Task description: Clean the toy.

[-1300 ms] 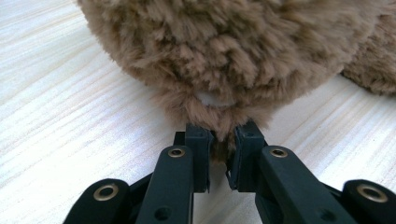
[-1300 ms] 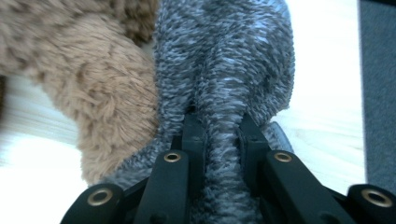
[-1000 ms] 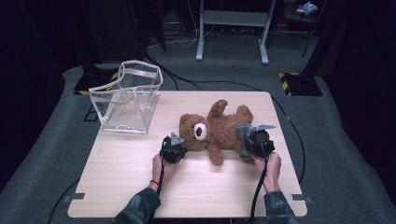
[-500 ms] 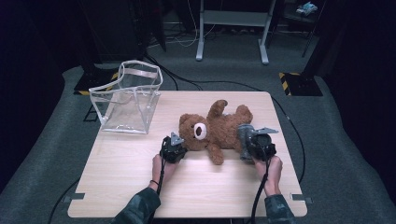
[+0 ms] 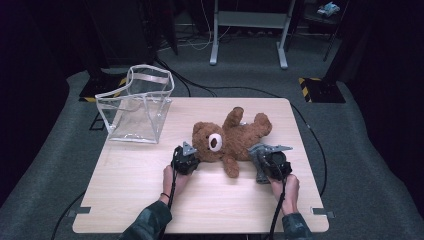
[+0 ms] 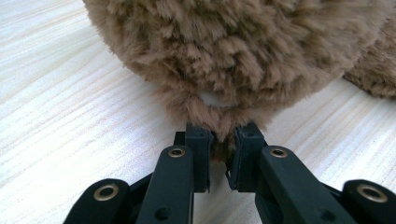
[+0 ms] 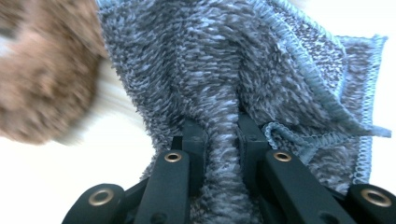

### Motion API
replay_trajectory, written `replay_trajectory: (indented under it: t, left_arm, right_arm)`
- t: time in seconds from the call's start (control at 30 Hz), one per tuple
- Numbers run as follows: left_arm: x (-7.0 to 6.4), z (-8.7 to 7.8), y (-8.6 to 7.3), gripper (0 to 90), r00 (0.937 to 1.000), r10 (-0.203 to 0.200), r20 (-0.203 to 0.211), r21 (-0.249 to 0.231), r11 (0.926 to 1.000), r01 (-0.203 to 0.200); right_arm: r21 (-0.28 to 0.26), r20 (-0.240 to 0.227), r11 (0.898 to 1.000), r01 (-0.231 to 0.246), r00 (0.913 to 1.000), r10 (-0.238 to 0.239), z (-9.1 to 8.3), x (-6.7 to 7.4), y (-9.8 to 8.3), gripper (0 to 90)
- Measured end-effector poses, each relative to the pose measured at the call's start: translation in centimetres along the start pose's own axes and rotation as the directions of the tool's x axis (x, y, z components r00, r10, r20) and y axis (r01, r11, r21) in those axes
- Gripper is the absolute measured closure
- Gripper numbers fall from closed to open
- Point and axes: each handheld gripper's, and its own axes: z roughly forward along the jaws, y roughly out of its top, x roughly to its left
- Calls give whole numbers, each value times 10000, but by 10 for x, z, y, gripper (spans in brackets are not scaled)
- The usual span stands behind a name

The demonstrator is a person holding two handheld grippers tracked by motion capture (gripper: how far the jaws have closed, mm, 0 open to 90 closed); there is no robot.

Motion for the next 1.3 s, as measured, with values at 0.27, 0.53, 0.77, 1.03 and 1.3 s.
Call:
replay_trajectory:
  t: [0.27,0.53,0.77,1.03,1.3]
  left_arm:
    - [0,0,0,802,10000,11,-27,31,10000,-11]
    - [0,0,0,802,10000,13,-24,32,10000,-13]
    - [0,0,0,802,10000,-36,-25,-5,10000,36]
    - [0,0,1,801,10000,-3,-30,18,10000,3]
    - [0,0,0,801,10000,-33,-45,17,10000,33]
  right_arm:
    - [-990,-651,9941,450,9965,-516,-21,22,20,773]
    - [-980,-1576,9852,1407,9753,-1550,11,72,54,771]
    - [-247,-1951,9904,1363,9710,-1385,32,76,40,775]
    - [-980,-1753,9895,1059,9769,-1220,4,68,55,772]
    - [-628,-1906,9910,1184,9732,-1284,27,94,65,769]
